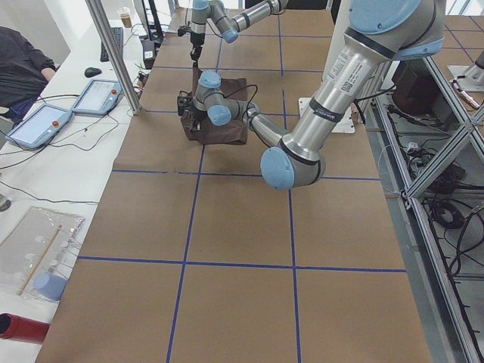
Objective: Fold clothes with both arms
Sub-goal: 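Lift the hem with both grippers and fold it toward the collar, then release the hem and raise both grippers off the folded shirt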
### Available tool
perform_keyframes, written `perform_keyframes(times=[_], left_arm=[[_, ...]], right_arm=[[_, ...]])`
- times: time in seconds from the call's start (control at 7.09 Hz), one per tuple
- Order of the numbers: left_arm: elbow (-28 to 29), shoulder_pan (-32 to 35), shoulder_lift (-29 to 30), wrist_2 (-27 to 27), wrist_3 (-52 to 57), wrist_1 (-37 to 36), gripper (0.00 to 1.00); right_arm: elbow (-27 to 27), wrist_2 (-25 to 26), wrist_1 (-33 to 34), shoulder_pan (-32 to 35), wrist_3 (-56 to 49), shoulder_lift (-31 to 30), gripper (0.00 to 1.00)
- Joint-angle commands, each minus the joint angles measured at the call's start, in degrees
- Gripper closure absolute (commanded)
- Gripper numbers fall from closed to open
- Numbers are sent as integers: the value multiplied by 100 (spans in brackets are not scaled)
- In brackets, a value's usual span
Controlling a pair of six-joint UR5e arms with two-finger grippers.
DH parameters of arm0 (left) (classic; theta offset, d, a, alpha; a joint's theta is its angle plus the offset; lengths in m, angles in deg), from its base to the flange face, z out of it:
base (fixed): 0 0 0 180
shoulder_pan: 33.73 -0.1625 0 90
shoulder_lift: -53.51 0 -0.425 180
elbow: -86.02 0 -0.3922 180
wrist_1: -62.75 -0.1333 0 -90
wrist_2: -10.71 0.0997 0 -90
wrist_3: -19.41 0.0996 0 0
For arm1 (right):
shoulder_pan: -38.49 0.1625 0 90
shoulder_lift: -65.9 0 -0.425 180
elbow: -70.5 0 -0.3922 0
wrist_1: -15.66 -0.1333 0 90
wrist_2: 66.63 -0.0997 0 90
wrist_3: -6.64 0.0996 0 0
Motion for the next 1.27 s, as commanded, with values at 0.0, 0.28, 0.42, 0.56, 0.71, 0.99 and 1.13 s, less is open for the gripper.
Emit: perform_keyframes(times=[0.0, 0.28, 0.42, 0.56, 0.71, 0.99, 1.13], left_arm=[[229, -7, 250, 0, -35, 0, 100], [298, 2, 259, 9, -9, 0, 2], [308, 19, 267, 18, 0, -17, 0], [308, 124, 267, 0, 35, -17, 0], [282, 177, 276, -35, 35, -70, 0], [238, 187, 285, -35, 26, -96, 0], [81, 187, 268, -44, 0, -105, 0]], right_arm=[[75, 3, -89, -28, 9, 136, 100], [66, -6, -221, -63, -26, 23, 36], [57, -41, -448, -72, -26, -100, 0], [31, -111, -615, -72, -52, -197, 0], [-30, -138, -652, -124, -53, -293, 0], [-1202, -112, -591, -474, 235, -1160, 0], [-1861, -85, -573, -737, 629, -1687, 0]])
